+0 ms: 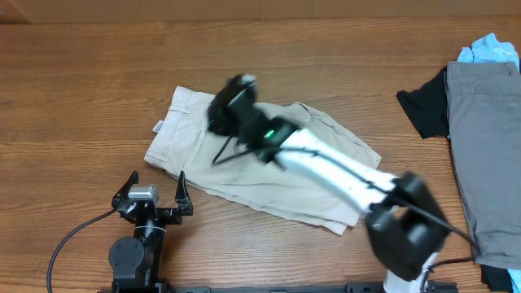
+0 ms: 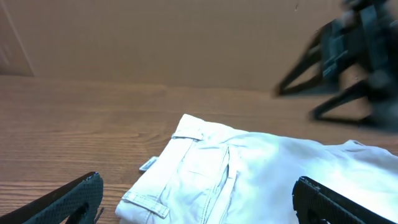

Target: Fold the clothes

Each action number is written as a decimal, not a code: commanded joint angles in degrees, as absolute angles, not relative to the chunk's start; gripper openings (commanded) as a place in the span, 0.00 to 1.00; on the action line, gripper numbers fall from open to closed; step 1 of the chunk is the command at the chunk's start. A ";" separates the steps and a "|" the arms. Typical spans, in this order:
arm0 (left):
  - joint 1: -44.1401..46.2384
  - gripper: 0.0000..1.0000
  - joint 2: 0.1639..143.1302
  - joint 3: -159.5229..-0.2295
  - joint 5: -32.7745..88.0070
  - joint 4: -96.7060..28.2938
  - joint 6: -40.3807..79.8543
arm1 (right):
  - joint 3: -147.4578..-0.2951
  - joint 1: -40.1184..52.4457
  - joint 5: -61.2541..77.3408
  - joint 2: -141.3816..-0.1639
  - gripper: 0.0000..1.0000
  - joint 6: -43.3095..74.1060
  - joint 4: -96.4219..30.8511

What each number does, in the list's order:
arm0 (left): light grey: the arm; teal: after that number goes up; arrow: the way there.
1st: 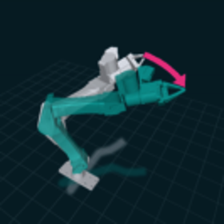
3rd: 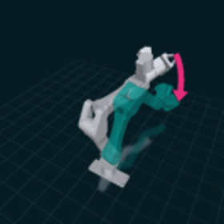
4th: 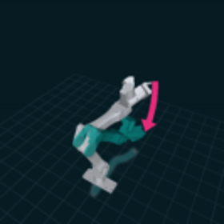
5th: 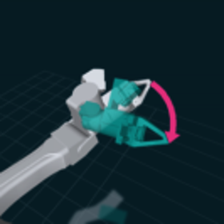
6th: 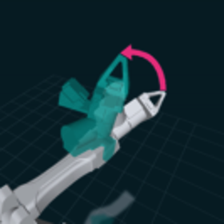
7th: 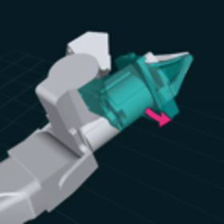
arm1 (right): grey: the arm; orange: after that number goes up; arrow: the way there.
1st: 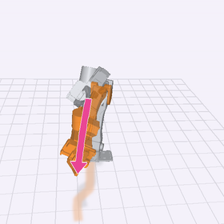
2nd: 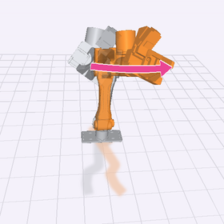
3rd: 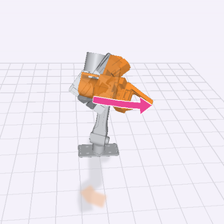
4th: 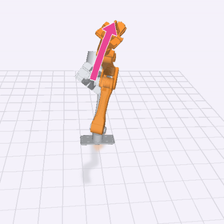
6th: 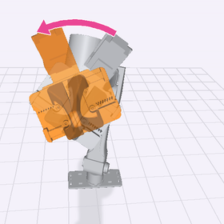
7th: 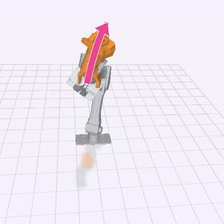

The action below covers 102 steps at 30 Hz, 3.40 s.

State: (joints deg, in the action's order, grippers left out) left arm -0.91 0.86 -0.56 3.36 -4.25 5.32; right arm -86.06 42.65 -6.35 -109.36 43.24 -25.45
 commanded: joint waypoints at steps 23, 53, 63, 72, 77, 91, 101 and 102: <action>-1.48 1.00 0.36 -0.27 2.76 -4.21 3.81 | -68.53 20.53 -0.40 -93.12 0.82 55.66 -64.05; -1.48 1.00 0.36 -1.98 30.74 10.63 23.46 | -66.35 20.49 -0.56 -93.12 1.00 58.52 -55.77; -1.48 1.00 14.79 -24.36 29.45 -5.54 14.83 | -66.35 20.49 -0.51 -93.12 1.00 58.54 -55.13; -0.75 1.00 61.41 -62.59 27.97 -42.59 4.05 | -66.35 20.49 -0.51 -93.12 1.00 58.52 -55.16; -0.75 1.00 78.32 -70.22 31.46 -47.40 7.33 | -66.35 20.49 -0.54 -93.14 1.00 58.52 -55.13; 2.42 0.04 95.22 -70.61 13.76 -43.72 13.28 | -66.32 20.51 0.56 -93.14 0.47 58.83 -55.09; 7.68 0.04 100.42 -70.61 4.21 -43.24 13.28 | -59.16 20.49 0.05 -93.45 0.04 69.95 -53.84; 7.49 0.04 101.25 -70.61 4.21 -43.13 13.30 | -58.24 20.49 0.10 -93.45 0.04 70.17 -52.88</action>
